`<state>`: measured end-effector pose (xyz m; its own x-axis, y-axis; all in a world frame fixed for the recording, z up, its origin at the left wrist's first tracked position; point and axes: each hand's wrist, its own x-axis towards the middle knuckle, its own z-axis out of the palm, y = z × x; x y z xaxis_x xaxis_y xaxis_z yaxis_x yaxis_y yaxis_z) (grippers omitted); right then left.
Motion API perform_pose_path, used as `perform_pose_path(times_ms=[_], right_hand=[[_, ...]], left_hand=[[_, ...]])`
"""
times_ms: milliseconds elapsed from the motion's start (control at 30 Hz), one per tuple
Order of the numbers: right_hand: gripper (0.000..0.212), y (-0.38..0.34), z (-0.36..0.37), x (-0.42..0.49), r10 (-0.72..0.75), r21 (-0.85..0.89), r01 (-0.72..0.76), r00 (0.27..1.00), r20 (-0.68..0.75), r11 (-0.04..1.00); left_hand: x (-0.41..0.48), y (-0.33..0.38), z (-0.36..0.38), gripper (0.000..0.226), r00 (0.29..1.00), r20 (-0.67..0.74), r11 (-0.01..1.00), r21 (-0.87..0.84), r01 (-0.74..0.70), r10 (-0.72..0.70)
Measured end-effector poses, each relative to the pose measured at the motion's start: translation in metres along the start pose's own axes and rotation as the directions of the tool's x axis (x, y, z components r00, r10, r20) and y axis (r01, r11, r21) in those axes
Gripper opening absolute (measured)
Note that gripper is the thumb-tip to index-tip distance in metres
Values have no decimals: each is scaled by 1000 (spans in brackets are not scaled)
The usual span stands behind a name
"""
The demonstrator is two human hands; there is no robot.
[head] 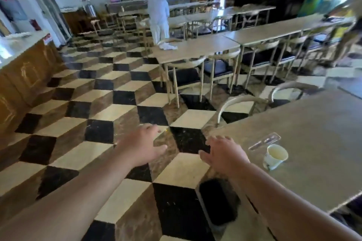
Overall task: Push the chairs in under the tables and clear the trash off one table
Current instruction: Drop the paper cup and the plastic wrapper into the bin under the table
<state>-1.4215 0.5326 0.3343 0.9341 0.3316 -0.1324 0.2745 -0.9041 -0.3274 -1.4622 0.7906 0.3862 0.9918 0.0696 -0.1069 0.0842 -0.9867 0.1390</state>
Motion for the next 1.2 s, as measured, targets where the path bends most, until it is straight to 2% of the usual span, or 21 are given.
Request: perform_pose_path(times_ms=[100, 200, 333, 533, 700, 867, 1000, 1100, 1200], right_hand=[[47, 31, -2, -6, 144, 3, -144, 989, -14, 990], [51, 68, -2, -7, 296, 53, -292, 950, -99, 955], [53, 115, 10, 13, 418, 130, -401, 894, -164, 907], [53, 173, 49, 67, 551, 253, -518, 831, -78, 817], [52, 208, 65, 114, 633, 292, -593, 771, -62, 751], [47, 221, 90, 132, 740, 325, -696, 673, -18, 640], [47, 217, 121, 133, 840, 308, -807, 541, 43, 503], [43, 207, 152, 125, 927, 386, -874, 361, 104, 297], [45, 202, 186, 122, 977, 500, -861, 174, 124, 90]], left_hand=[[44, 22, 14, 63, 983, 70, 986, -31, -165, 167], [84, 54, 37, 65, 934, 142, 944, -9, -330, 328], [149, 105, 59, 66, 865, 188, 882, -11, -471, 465], [245, 166, 103, 70, 780, 323, 826, -8, -563, 536], [319, 194, 144, 72, 731, 399, 799, -8, -601, 554], [366, 211, 199, 73, 613, 510, 722, -23, -691, 603], [403, 226, 254, 77, 512, 538, 635, -57, -771, 670], [430, 231, 302, 81, 435, 521, 545, -70, -836, 735], [456, 232, 351, 87, 370, 504, 437, -17, -899, 780]])
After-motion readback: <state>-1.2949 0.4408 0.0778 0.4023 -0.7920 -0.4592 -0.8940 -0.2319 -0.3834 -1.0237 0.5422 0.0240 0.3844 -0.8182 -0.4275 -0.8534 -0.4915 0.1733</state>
